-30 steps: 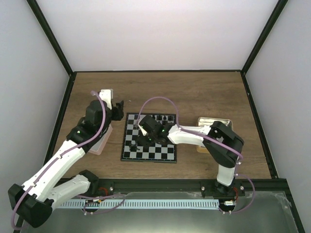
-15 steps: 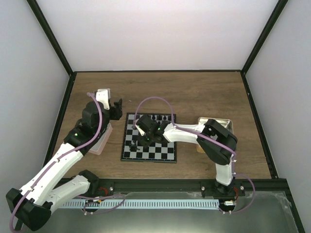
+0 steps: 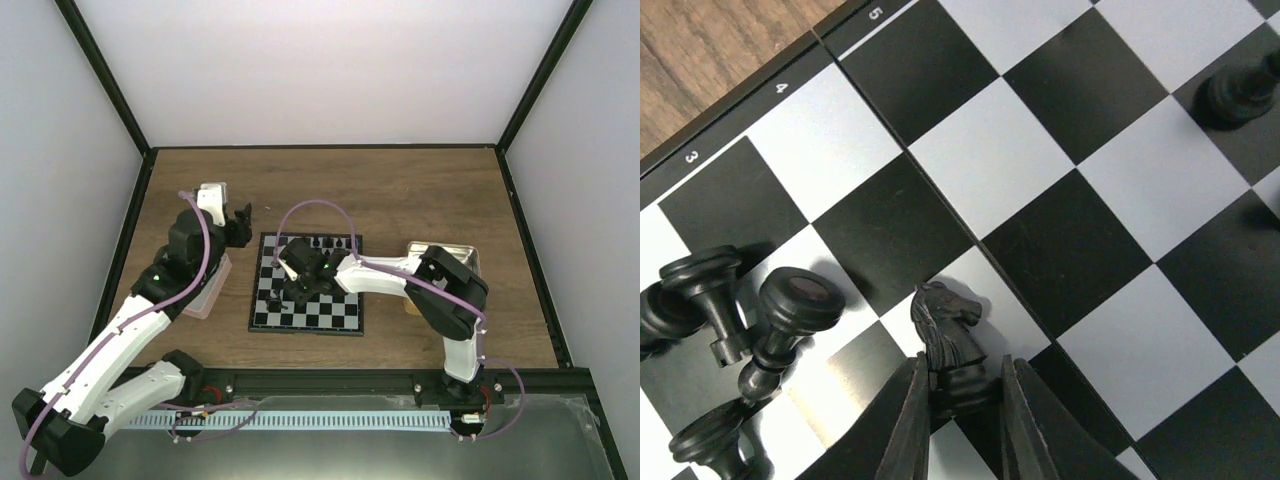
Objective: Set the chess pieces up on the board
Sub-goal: Pick up the chess piece from the chessboard, then place the chess piece on the chessboard.
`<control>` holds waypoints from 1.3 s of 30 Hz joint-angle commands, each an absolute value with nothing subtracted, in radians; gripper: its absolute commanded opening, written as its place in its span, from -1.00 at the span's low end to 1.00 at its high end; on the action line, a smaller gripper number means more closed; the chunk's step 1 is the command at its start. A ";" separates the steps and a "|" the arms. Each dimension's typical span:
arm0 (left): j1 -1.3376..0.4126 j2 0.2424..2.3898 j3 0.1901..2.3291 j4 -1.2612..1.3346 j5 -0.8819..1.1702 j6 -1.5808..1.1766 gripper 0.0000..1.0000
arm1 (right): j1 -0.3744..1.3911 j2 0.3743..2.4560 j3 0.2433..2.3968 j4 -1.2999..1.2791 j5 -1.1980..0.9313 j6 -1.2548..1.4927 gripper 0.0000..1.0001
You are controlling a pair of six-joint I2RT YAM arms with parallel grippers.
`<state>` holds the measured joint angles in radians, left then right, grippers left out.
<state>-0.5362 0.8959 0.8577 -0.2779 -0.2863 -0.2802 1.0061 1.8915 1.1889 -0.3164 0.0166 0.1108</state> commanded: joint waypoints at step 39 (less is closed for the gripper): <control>-0.531 1.151 0.632 0.195 0.494 -1.174 -0.10 | 1.014 1.343 0.741 0.284 0.204 0.365 -0.65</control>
